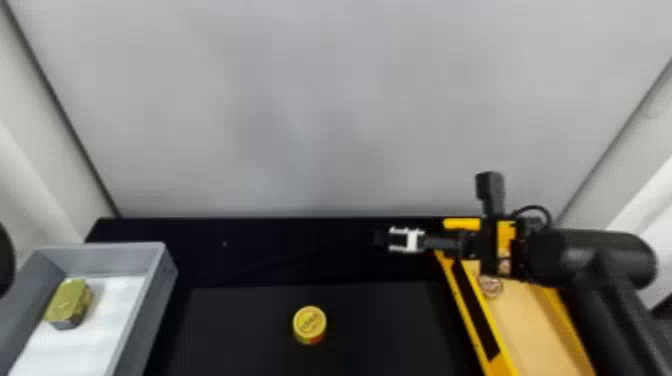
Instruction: Pick up the round yellow can and place it in the yellow rectangular box
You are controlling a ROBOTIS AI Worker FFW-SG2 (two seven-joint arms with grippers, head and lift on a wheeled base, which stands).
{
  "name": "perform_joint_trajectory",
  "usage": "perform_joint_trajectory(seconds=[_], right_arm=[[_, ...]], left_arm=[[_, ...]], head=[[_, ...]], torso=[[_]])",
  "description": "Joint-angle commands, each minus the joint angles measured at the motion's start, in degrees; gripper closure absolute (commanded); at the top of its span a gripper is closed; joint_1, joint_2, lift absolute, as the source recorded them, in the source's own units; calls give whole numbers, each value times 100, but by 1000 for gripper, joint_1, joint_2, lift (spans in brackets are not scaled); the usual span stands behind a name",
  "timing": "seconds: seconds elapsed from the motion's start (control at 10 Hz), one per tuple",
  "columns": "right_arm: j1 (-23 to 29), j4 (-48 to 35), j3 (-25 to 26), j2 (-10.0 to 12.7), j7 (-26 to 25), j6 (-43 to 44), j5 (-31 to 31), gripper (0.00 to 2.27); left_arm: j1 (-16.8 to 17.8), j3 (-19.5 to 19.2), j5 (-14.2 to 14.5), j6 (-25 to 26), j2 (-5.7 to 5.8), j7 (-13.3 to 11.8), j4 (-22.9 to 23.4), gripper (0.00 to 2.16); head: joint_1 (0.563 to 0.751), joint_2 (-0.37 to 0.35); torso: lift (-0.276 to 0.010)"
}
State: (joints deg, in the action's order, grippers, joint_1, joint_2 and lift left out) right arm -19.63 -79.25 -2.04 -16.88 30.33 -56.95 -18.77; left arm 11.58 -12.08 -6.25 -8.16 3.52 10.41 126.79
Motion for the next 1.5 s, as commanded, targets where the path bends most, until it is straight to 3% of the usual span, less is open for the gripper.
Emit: perform_joint_trajectory(seconds=[0.0, 0.2, 0.7, 1.0, 1.4], right_arm=[[-419, 885, -719, 299, 1197, 296, 1579, 65], [-507, 1325, -737, 888, 2094, 779, 3302, 50], [-656, 2036, -1572, 1116, 2050, 1465, 3583, 35], [-700, 2247, -2179, 1116, 2094, 1843, 3407, 16], [-709, 2485, -2583, 1178, 2085, 2362, 3337, 16]], left_arm=[[29, 56, 1, -72, -27, 14, -75, 2], [46, 82, 10, -133, -45, 23, -119, 2], [73, 153, 10, -318, -97, 93, -242, -1], [82, 197, 10, -344, -97, 119, -277, -1], [90, 241, 1, -362, -97, 146, -295, -1]], head=[[694, -78], [694, -78], [694, -78], [694, -78], [694, -78]], torso=[[-2], [-2], [-2], [-2], [-2]])
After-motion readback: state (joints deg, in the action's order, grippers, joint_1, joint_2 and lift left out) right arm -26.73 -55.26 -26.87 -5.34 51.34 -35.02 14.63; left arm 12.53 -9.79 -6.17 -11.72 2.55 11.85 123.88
